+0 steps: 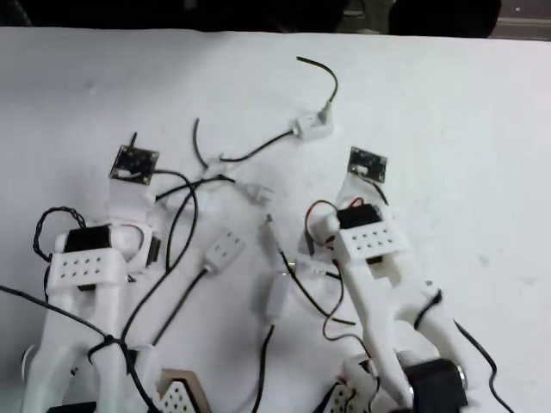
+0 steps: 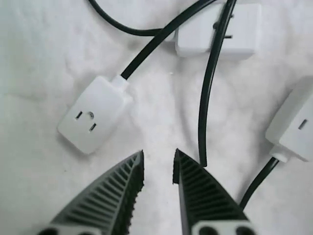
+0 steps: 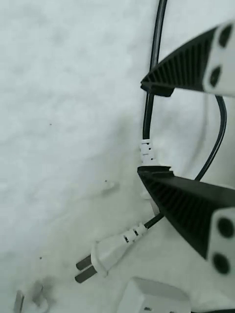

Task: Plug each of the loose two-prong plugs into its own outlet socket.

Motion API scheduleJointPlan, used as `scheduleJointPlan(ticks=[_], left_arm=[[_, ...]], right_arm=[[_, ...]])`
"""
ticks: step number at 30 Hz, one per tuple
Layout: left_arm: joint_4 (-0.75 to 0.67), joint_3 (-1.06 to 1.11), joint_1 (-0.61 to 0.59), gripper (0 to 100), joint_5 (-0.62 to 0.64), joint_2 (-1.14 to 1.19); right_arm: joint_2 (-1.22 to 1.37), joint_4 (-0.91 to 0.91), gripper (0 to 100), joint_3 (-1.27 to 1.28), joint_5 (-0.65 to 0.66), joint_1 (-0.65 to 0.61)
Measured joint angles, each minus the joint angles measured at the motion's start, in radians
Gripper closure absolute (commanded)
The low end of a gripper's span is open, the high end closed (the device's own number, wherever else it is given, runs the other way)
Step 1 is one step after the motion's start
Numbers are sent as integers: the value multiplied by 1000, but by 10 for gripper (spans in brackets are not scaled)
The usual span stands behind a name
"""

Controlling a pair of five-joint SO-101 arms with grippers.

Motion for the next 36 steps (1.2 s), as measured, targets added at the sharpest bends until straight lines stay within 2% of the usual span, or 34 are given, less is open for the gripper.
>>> scheduleJointPlan(ticks=[9,19,36], left_arm=[[-2,0,-3,886,-2,0],[-2,2,-3,887,-2,0],[-2,3,-3,887,-2,0]], right_arm=[[216,34,768,-107,-103,-48],[382,48,769,-209,-107,-46],[428,89,769,-215,-107,5]])
